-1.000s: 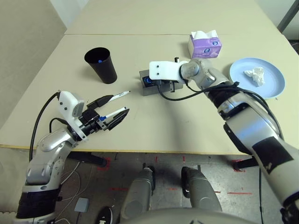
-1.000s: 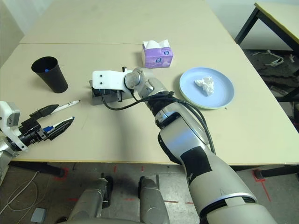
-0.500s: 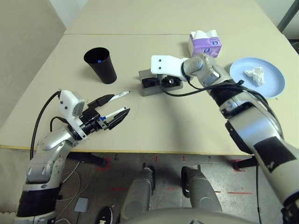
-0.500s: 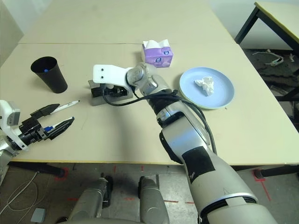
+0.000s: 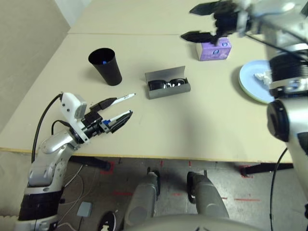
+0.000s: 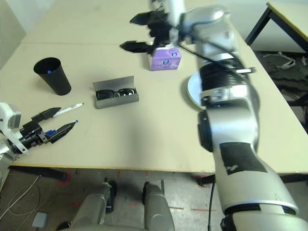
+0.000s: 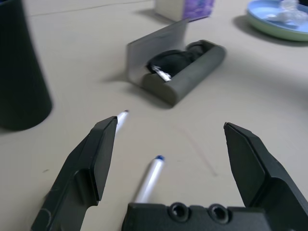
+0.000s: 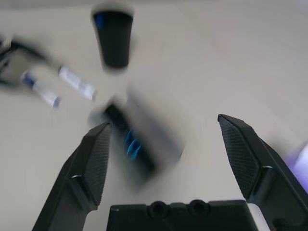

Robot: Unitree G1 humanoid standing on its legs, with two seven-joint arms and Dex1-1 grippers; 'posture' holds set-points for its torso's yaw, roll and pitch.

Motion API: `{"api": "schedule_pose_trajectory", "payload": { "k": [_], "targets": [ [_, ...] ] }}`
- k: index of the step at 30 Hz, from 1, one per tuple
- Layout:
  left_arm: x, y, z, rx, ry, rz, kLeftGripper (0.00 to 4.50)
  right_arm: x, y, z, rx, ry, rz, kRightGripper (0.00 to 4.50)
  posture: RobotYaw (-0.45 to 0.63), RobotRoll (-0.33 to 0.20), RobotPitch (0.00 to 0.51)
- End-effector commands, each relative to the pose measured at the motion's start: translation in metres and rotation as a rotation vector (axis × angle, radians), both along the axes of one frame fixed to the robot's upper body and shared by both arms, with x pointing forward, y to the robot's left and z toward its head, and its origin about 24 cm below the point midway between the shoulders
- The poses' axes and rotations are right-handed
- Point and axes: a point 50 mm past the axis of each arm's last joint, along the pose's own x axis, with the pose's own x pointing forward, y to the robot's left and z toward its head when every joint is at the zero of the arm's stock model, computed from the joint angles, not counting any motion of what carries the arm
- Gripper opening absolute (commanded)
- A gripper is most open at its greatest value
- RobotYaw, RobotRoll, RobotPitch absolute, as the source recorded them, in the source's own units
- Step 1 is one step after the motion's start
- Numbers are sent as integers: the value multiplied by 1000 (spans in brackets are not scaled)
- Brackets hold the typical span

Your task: Organize and tidy the items on the table.

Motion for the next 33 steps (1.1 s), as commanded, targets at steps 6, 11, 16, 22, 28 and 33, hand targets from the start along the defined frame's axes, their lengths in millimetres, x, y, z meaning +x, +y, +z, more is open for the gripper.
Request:
{"api": "schedule_pose_trajectory", "payload": {
  "k": [6, 11, 16, 22, 28, 33],
  "targets": [
    [21, 7, -12, 74, 58, 107, 4309, -66, -53, -88, 37, 16, 98, 4495, -142, 0, 214],
    [39, 4, -8, 87, 51, 149, 2900, -84, -65, -127, 3, 32, 151, 4500, -141, 0, 208],
    [59, -2, 1, 106, 11, 170, 1210, -88, -66, -143, 15, 34, 153, 4500, -144, 0, 200],
    [86, -10, 13, 113, -22, 195, 35, -86, -60, -143, 14, 6, 157, 4500, -165, 0, 198],
    [103, -19, 17, 147, -36, 179, 35, -86, -56, -143, 6, -3, 161, 4500, -184, 0, 197],
    [112, -33, 22, 170, -66, 133, 35, -87, -55, -144, -10, -8, 163, 4500, -193, 0, 191]
  ]
}}
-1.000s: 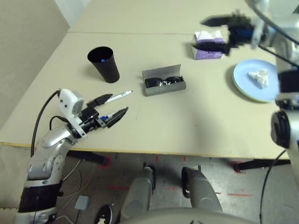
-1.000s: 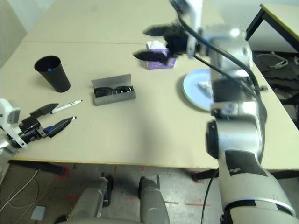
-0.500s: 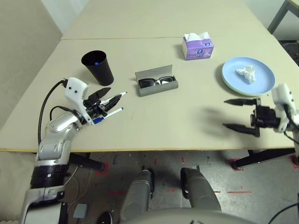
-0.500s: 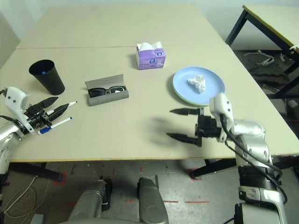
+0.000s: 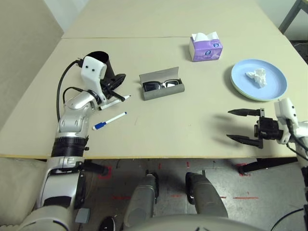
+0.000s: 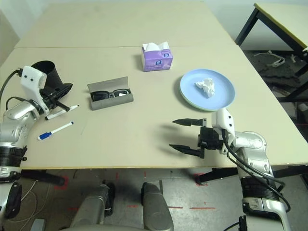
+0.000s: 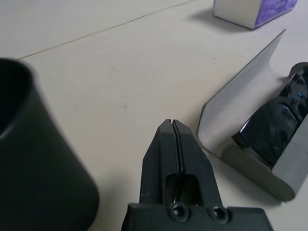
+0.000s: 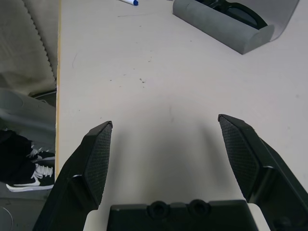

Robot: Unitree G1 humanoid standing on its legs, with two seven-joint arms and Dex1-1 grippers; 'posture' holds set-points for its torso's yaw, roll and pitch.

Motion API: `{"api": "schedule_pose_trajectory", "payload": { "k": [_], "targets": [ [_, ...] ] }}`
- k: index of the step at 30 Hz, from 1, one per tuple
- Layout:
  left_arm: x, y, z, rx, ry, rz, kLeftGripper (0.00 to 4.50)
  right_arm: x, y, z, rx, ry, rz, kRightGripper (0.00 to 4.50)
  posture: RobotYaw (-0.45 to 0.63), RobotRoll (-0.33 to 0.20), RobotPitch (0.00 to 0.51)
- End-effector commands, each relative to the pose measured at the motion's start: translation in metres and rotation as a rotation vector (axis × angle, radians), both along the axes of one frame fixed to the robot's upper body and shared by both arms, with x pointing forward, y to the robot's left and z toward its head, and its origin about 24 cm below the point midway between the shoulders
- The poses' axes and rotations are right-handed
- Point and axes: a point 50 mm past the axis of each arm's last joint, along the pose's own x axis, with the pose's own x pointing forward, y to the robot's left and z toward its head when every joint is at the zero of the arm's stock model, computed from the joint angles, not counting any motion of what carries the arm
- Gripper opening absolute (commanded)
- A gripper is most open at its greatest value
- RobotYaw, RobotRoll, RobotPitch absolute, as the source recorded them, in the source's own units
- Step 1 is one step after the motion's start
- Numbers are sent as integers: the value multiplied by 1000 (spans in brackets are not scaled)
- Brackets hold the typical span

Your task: Organize and tidy the items on the table.

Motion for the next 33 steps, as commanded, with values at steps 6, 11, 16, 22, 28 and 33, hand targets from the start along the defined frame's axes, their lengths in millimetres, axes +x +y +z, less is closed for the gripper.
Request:
{"api": "schedule_pose_trajectory", "payload": {
  "k": [6, 11, 16, 22, 28, 33],
  "targets": [
    [4, -9, 1, 124, -33, -52, 35, -2, 5, -3, -23, -11, 14, 4500, -195, 0, 184],
    [4, -13, 10, 285, -100, -73, 35, 1, 7, -2, -27, -17, 16, 4500, -191, 0, 181],
    [4, -12, 16, 438, -171, -44, 35, 3, 9, 1, -28, -24, 18, 4500, -187, 0, 180],
    [10, -5, 23, 534, -207, 59, 35, 3, 13, 1, -23, -24, 33, 4500, -183, 0, 184],
    [19, -6, 20, 610, -189, 95, 35, 1, 14, 1, -21, -23, 34, 4500, -189, 0, 187],
    [26, -18, 15, 662, -183, 53, 35, 0, 15, 1, -17, -26, 28, 4500, -200, 0, 188]
  ]
}}
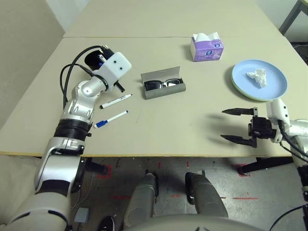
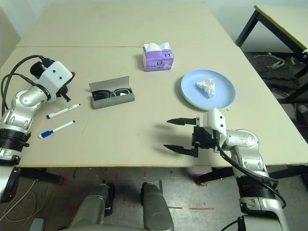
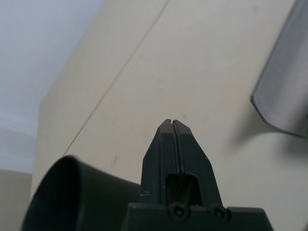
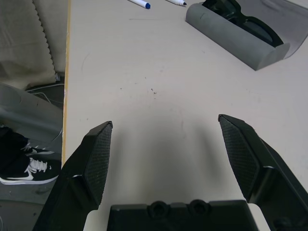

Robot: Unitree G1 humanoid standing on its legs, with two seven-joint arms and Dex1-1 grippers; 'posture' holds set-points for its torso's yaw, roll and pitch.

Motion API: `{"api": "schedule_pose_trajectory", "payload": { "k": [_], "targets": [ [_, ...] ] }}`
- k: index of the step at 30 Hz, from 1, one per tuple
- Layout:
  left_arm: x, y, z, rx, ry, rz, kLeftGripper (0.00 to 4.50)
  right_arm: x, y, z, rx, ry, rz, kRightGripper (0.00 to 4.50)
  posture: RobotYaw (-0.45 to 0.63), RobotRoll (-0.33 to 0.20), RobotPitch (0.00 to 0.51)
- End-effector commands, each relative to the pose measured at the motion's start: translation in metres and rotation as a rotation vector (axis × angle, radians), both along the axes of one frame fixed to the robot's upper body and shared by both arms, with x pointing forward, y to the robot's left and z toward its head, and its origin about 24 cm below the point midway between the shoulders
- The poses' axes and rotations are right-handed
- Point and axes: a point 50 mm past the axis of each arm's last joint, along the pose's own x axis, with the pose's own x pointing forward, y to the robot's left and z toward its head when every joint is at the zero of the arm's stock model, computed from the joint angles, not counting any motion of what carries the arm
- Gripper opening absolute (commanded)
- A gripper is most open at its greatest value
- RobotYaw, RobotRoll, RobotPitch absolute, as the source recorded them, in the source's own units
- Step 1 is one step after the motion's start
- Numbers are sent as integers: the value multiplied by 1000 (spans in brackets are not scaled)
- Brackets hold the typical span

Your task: Organize and tidy the items on the table.

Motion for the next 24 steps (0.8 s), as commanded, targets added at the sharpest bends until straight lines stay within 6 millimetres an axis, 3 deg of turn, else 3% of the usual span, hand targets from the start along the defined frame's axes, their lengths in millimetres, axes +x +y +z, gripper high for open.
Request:
{"api": "schedule_pose_trajectory", "payload": {
  "k": [1, 11, 24],
  "targets": [
    [3, -6, -5, 37, 16, -22, 35, -3, 2, -3, -3, 15, 6, 4500, -206, 0, 188],
    [6, -21, -11, 44, 40, -113, 35, -8, 3, -4, -8, 17, -7, 4500, -224, 0, 192],
    [-18, -19, -25, 77, 89, -250, 35, -4, 4, -1, -9, 8, -7, 4500, -209, 0, 193]
  ]
}}
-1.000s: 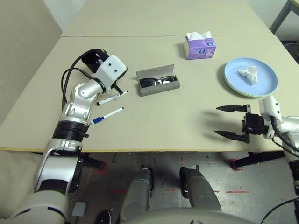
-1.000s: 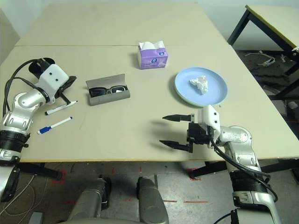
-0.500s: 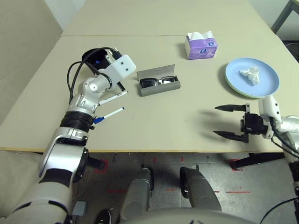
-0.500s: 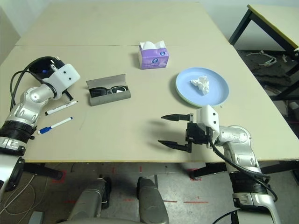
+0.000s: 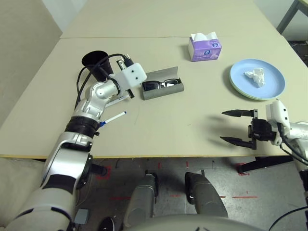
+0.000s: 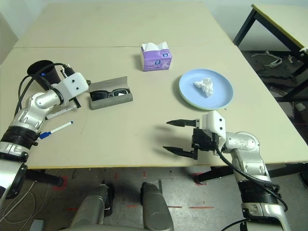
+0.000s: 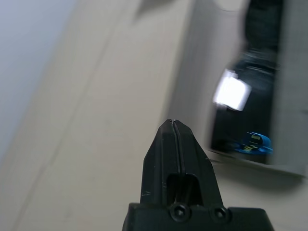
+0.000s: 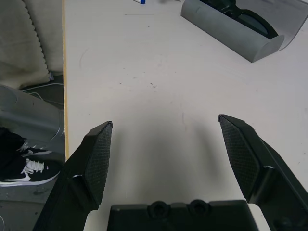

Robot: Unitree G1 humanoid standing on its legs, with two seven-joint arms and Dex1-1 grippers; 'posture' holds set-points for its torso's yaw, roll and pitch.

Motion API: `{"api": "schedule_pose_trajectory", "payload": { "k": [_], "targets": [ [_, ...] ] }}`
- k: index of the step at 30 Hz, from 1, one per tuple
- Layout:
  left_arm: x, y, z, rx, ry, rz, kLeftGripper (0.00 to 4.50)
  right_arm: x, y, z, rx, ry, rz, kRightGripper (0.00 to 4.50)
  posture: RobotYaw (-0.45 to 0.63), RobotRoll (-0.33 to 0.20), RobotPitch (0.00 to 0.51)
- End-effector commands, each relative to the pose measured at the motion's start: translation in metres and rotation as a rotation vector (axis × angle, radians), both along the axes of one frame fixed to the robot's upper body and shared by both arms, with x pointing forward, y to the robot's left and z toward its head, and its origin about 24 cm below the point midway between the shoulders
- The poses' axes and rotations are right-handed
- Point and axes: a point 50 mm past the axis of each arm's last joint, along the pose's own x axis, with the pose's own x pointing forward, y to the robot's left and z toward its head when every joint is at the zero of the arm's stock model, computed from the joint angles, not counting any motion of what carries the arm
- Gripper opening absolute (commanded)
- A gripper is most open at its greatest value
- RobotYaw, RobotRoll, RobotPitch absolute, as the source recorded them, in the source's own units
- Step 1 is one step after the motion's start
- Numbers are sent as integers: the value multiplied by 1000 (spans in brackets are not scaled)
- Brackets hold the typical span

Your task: Organize and tidy the items on the table.

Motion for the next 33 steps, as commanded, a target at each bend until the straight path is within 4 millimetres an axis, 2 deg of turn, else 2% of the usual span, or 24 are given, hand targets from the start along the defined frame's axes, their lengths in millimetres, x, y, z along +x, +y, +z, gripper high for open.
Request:
{"api": "schedule_pose_trajectory", "payload": {
  "k": [1, 14, 25, 33],
  "targets": [
    [-4, 5, 0, 5, 10, -2, 35, 1, 4, 1, -6, 1, 23, 4500, -208, 0, 193],
    [4, 14, 20, -121, -49, 107, 35, 0, 3, -1, -24, 10, 28, 4500, -219, 0, 193],
    [16, 21, 3, -121, -4, 232, 35, -2, 1, 3, -22, 1, 23, 4500, -240, 0, 188],
    [20, 16, -3, -117, 3, 230, 35, 3, 3, 15, 180, 52, -99, 4500, -248, 0, 189]
  ]
}}
